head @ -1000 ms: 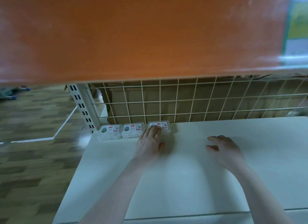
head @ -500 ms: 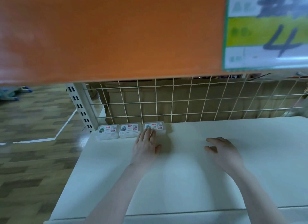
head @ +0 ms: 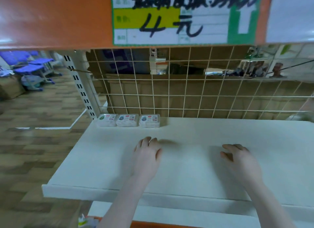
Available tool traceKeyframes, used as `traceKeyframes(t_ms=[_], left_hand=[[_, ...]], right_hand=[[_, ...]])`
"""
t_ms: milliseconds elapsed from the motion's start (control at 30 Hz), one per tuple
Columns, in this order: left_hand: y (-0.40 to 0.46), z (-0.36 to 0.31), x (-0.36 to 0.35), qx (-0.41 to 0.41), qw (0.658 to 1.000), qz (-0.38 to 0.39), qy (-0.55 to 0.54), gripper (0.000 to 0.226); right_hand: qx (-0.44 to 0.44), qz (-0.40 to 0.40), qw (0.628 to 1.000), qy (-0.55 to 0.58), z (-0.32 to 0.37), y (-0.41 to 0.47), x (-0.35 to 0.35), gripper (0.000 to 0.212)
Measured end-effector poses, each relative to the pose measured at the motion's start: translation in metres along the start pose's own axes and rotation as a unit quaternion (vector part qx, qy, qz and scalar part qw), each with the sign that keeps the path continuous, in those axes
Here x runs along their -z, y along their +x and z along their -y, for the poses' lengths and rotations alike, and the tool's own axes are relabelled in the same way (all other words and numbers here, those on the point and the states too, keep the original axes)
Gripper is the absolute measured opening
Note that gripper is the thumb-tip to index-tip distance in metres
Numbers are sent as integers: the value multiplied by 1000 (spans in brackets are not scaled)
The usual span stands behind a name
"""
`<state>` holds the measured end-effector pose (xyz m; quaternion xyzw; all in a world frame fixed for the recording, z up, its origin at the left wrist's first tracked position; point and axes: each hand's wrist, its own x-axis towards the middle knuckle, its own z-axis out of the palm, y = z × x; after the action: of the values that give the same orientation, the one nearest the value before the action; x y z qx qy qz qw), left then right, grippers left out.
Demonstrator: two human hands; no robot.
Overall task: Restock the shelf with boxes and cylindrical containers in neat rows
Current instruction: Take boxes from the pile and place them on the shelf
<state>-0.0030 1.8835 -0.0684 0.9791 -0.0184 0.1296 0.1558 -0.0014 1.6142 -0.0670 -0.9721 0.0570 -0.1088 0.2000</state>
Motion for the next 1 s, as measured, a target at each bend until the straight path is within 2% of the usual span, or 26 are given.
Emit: traceKeyframes(t_ms=[267, 467, 600, 833, 1000], left_hand=[[-31, -31, 26, 10, 1000, -20, 17, 39], [-65, -32, 44, 17, 999, -1, -36, 41], [-97, -41, 48, 26, 996, 6, -86, 39], [-125, -97, 52, -29, 993, 32, -108, 39], [-129, -151, 50, -63, 993, 37, -94, 40]], right_hand=[[-18, -31, 999, -4, -25, -38, 27, 29], [-52, -109, 993, 17, -21, -100, 48, 27], [-42, -154, 987, 5, -27, -147, 57, 20], [-88, -202, 975, -15, -69, -190, 96, 22], [-107, -228, 968, -24, -121, -198, 124, 8]])
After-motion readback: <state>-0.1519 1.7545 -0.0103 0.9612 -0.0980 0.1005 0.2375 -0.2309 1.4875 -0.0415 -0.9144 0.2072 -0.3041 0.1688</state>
